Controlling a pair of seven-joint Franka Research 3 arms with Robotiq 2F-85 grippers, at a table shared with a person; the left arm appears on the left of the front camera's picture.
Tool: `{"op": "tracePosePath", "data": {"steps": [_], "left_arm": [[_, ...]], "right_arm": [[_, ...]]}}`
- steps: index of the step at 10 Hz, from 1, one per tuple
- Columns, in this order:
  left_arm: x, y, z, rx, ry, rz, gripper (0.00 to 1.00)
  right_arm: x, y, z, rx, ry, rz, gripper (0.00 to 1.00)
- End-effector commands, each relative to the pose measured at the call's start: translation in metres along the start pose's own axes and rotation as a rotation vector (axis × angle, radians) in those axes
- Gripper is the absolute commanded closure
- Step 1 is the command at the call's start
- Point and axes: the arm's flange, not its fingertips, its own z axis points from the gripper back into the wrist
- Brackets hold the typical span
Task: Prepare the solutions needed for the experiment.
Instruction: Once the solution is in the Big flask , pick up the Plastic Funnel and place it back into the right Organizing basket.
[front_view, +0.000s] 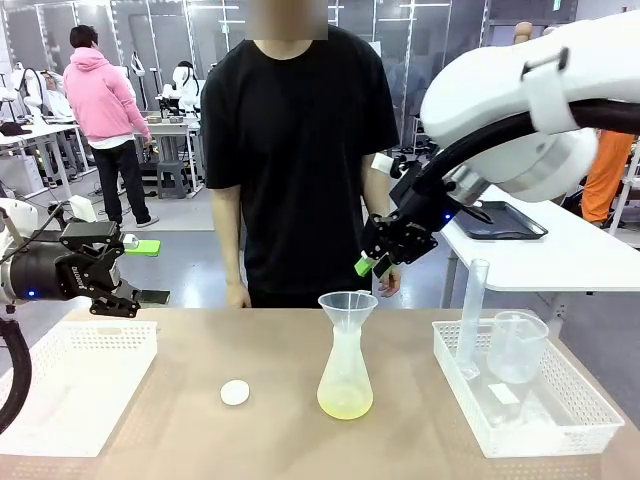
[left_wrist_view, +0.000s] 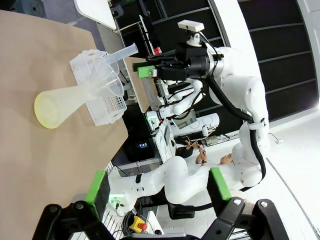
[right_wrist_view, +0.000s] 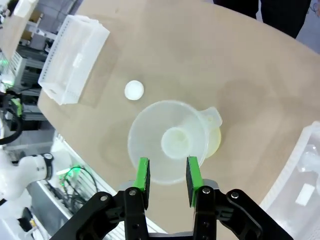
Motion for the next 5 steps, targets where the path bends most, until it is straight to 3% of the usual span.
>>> {"op": "tracePosePath", "data": {"steps": [1, 5], "left_arm": [[0.000, -0.002, 0.000, -0.010, 0.005, 0.005, 0.00], [0.000, -0.002, 0.000, -0.010, 0.005, 0.005, 0.00]], "right_arm": [[0.020, 0.000, -0.005, -0.058, 0.027, 0.018, 0.42], [0.034, -0.009, -0.006, -0.162, 0.136, 0.064, 0.39]]}}
